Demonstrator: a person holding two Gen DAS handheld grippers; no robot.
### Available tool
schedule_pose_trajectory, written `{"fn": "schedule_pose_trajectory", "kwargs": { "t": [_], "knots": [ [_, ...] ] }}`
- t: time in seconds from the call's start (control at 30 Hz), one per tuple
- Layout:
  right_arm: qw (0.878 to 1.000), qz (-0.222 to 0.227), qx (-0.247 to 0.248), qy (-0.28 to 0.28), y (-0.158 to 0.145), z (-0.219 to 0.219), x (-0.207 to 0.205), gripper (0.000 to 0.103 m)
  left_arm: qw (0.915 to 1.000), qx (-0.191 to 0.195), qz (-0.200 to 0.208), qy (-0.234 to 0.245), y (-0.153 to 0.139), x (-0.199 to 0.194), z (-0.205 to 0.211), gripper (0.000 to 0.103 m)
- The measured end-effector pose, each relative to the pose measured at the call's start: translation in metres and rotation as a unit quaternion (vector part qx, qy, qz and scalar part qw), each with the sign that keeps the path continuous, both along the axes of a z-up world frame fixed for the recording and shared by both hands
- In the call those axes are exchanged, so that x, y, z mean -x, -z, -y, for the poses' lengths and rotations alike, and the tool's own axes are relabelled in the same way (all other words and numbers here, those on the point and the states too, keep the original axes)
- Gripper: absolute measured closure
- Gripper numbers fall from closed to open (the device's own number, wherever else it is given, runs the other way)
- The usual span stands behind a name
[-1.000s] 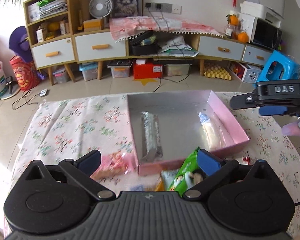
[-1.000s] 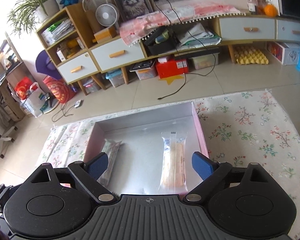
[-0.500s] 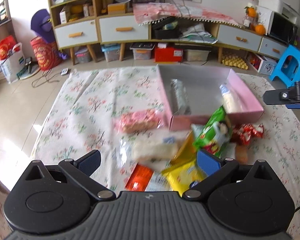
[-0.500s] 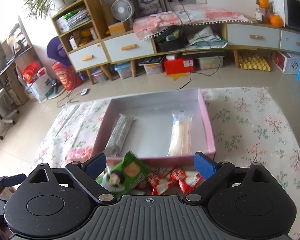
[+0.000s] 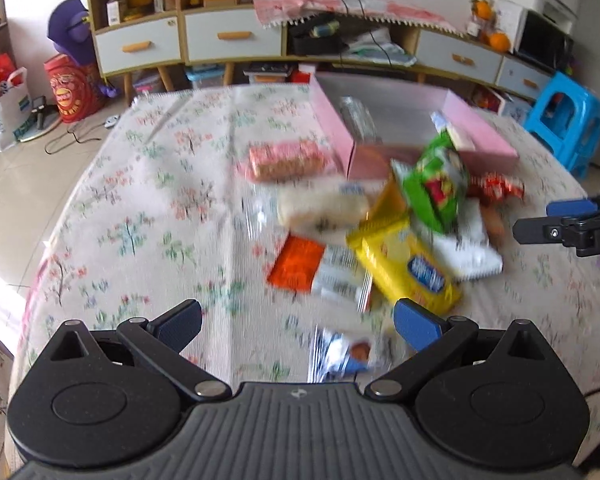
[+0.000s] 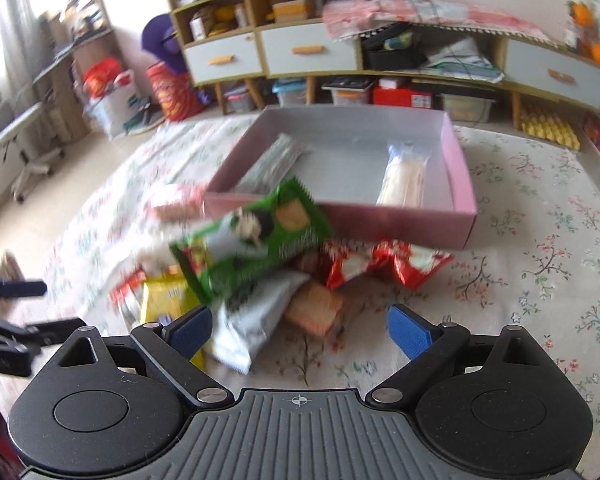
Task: Organize snacks
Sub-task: 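Move both open tools back over the remaining snacks, then grasp the blue Truffle chocolate packet with the left tool while the right tool grasps the brown wafer packet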
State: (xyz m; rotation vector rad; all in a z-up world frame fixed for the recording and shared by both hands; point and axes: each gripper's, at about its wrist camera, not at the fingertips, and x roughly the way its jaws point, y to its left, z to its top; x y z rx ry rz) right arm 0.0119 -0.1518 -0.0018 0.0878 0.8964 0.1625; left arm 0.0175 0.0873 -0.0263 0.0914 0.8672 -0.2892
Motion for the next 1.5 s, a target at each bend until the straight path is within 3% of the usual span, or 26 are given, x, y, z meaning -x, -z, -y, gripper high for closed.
{"fn": "schedule_pose_trajectory", "kwargs": {
  "t": [0.23,0.47,0.7,0.83,1.07,1.2,1.4,1.5],
  "knots": [
    [0.996,0.015,0.049,-0.079,0.019,-0.008,0.014,0.007,0.9966,0.016,0.0,0.081,0.012,0.013,-0.011,0.001],
    [0.982,0.009,0.111,-0.154,0.041,-0.023,0.014,0.007,0.9903,-0.005,-0.01,0.138,0.023,0.012,-0.009,0.008],
    [0.988,0.009,0.089,-0.125,0.047,-0.01,-0.002,0.003,0.9909,-0.027,-0.01,0.132,0.031,0.003,0.0,0.019],
    [0.991,0.012,0.082,-0.107,0.048,-0.003,-0.01,0.003,0.9935,-0.019,-0.008,0.112,0.03,-0.001,-0.002,0.022],
    [0.992,0.02,0.079,-0.093,0.049,-0.006,-0.018,0.004,0.9973,-0.003,-0.006,0.073,0.027,-0.008,-0.009,0.045],
    [0.991,0.029,0.081,-0.1,0.047,-0.012,-0.018,0.005,0.9982,0.013,-0.012,0.058,0.025,-0.011,-0.015,0.051],
    [0.99,0.039,0.075,-0.116,0.043,-0.019,-0.017,0.018,0.9985,0.028,-0.019,0.043,0.023,-0.014,-0.02,0.06],
    [0.989,0.039,0.07,-0.123,0.042,-0.02,-0.016,0.032,0.9984,0.038,-0.025,0.034,0.022,-0.016,-0.023,0.07]
  ]
}}
